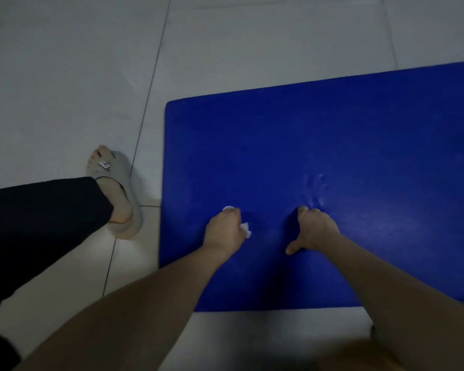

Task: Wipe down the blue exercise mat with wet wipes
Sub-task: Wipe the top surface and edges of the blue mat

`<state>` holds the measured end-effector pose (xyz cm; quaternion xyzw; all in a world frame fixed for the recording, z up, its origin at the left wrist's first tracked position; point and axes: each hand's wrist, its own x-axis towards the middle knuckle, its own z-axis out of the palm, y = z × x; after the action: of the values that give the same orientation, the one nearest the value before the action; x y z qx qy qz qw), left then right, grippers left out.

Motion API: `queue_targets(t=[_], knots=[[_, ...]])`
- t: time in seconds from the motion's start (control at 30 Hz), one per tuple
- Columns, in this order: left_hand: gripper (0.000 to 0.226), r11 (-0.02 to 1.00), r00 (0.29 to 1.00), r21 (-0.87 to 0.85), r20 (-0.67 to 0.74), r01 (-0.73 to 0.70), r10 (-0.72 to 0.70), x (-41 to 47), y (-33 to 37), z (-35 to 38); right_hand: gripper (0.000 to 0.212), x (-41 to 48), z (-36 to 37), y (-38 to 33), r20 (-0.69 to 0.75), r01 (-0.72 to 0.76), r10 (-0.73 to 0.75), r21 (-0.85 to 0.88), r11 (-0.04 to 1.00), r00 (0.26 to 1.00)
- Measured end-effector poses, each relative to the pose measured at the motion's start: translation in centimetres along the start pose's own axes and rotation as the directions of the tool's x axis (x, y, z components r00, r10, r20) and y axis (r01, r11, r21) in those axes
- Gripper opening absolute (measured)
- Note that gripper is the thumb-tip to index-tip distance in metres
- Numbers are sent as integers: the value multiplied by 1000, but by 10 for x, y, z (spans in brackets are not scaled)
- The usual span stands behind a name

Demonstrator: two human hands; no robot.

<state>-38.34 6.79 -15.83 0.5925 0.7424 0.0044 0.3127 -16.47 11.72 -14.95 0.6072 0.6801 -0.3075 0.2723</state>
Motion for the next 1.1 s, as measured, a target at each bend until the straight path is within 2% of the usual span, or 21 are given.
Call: queue_targets(t=[0.13, 0.27, 0.37, 0.57, 0.7, 0.83, 0.87, 1.0, 1.1], knots=[[36, 981, 980, 19, -62, 192, -191, -15, -55, -20, 114, -6, -3, -1, -1, -1, 1, 12, 1000, 1000], [35, 898, 894, -76, -94, 432, -438, -13, -68, -22, 114, -7, -2, 0, 2, 3, -3, 18, 1000, 1000], [37, 869, 870, -142, -81, 473, -487, -3, -52, -12, 111, -6, -3, 1, 7, 7, -7, 10, 1000, 1000], [35, 917, 947, -274, -58, 289, -315, -4, 14, 23, 103, -4, 0, 5, -29, 9, -9, -9, 1000, 1000], [34, 940, 981, -286, 1, 188, -196, 0, 67, 40, 94, 0, 3, 5, -43, 4, -4, -16, 1000, 999], [13, 971, 995, -233, 98, 52, -30, -5, 102, 45, 47, 2, 7, 5, -117, 5, -10, -44, 999, 993], [13, 977, 993, -214, 117, 14, 12, -5, 100, 43, 48, 1, 6, 5, -115, 1, -6, -46, 999, 993], [27, 986, 977, 28, 143, -166, 160, -10, 70, 29, 92, -10, 4, 3, -36, -2, 2, -3, 1000, 999], [31, 967, 976, 161, 119, -199, 181, -15, 34, 23, 94, -20, 12, 6, -64, 24, -25, -21, 999, 998]])
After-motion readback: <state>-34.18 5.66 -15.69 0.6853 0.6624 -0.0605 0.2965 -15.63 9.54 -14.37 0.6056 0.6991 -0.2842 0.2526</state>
